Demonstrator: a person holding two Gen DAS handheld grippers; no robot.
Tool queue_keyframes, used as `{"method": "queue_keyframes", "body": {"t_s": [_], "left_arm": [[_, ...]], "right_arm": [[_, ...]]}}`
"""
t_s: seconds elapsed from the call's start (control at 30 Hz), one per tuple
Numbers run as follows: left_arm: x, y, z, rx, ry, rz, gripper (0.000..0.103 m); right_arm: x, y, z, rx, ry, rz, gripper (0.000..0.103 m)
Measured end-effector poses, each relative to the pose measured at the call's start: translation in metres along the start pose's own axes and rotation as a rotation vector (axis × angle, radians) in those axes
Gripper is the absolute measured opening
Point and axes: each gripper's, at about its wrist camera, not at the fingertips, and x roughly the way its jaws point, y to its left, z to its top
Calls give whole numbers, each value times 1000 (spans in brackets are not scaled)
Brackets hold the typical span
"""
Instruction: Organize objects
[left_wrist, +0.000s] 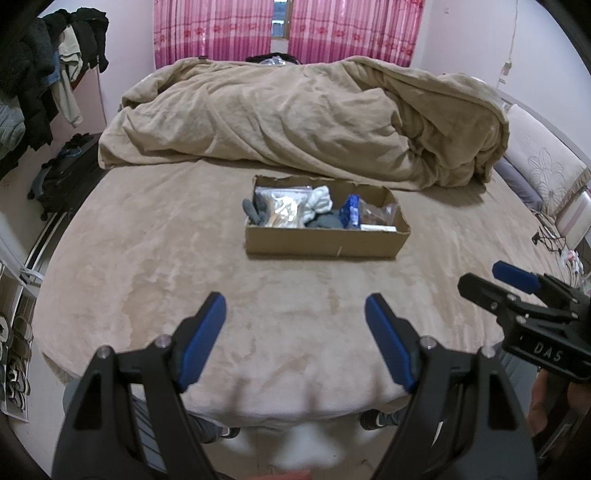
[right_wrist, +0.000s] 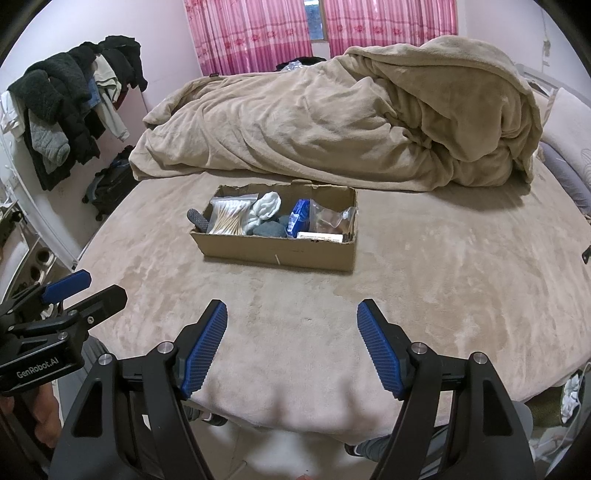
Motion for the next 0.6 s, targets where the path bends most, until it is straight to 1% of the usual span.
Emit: {"method": "queue_keyframes", "body": {"t_s": [0.6], "left_arm": [[10, -1, 0, 11, 1, -13, 80]], "right_arm": [[3, -3, 1, -1, 11, 4, 76]]}}
